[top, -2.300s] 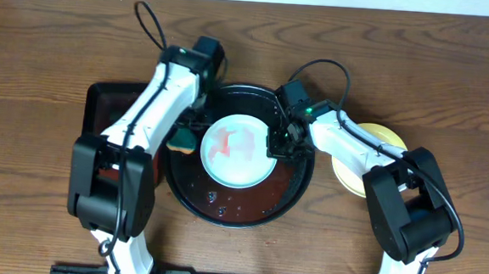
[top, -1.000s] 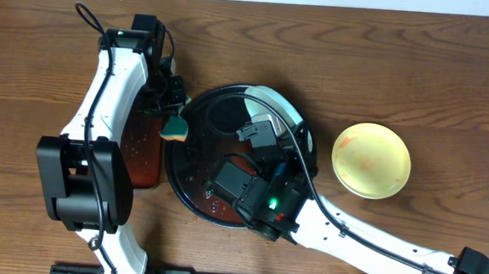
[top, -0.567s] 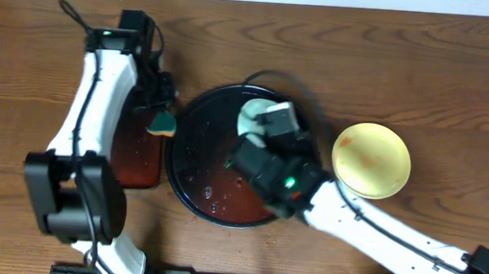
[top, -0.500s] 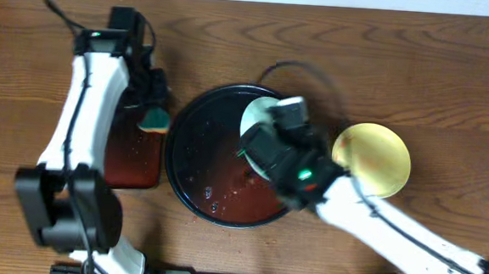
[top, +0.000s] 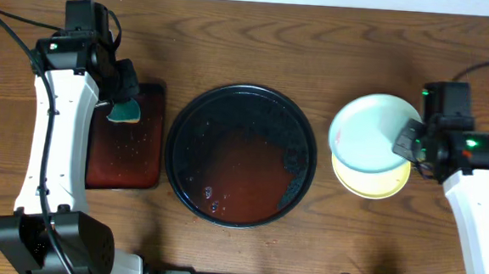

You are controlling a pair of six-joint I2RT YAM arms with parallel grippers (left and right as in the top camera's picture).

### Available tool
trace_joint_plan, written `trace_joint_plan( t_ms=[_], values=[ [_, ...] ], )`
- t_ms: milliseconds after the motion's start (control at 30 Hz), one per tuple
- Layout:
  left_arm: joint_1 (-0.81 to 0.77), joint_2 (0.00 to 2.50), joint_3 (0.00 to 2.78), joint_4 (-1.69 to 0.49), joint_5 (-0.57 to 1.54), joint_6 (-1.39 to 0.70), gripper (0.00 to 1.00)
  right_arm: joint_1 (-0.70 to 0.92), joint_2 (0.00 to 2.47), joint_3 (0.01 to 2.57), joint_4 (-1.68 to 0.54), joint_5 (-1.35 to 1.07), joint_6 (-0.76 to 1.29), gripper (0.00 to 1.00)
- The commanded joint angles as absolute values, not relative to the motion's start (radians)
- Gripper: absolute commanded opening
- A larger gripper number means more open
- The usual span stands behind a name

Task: Clean dirty plates on tray and stack at the side
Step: 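Place the pale green plate on the yellow plate stack, right gripper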

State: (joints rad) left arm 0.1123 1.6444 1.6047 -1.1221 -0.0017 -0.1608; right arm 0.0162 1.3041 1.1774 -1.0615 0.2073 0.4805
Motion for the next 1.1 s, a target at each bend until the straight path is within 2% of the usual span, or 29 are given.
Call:
trace_joint_plan(
  t_ms=[0, 267, 400, 533, 600, 767, 833, 1067],
  values=[
    [0.118, 1.647, 1.588, -1.116, -0.021, -0.181, 0.07, -0.088, 1.321, 1.084, -1.049, 0.141, 0.455, 0.01],
    [0.118, 1.647, 1.588, -1.112, -0.021, -0.181, 0.07, -0.130, 1.332, 0.873, -0.834, 0.073, 0.391, 0.03],
    [0.118, 1.647, 1.588, -1.113, -0.020, -0.181, 0.07, -0.129, 1.333, 0.860, -0.820, 0.065, 0.390, 0.36],
    [0.118, 1.647, 1.588, -1.113, -0.020, -0.181, 0.07, -0.123, 1.333, 0.910, -0.825, -0.074, 0.297, 0.53],
    [0.118, 1.647, 1.586, -1.113, -0.020, -0.181, 0.08, -0.105, 1.333, 0.955, -0.828, -0.172, 0.242, 0.60],
    [0.123, 1.647, 1.560, -1.113, -0.020, -0.180, 0.07, 0.004, 1.333, 1.034, -0.796, -0.332, 0.178, 0.70],
    [0.132, 1.647, 1.540, -1.109, -0.020, -0.180, 0.07, 0.068, 1.333, 1.036, -0.761, -0.331, 0.178, 0.76],
    [0.174, 1.650, 1.428, -1.022, -0.020, -0.124, 0.07, 0.303, 1.345, 1.036, -0.682, -0.119, 0.258, 0.85]
  ],
)
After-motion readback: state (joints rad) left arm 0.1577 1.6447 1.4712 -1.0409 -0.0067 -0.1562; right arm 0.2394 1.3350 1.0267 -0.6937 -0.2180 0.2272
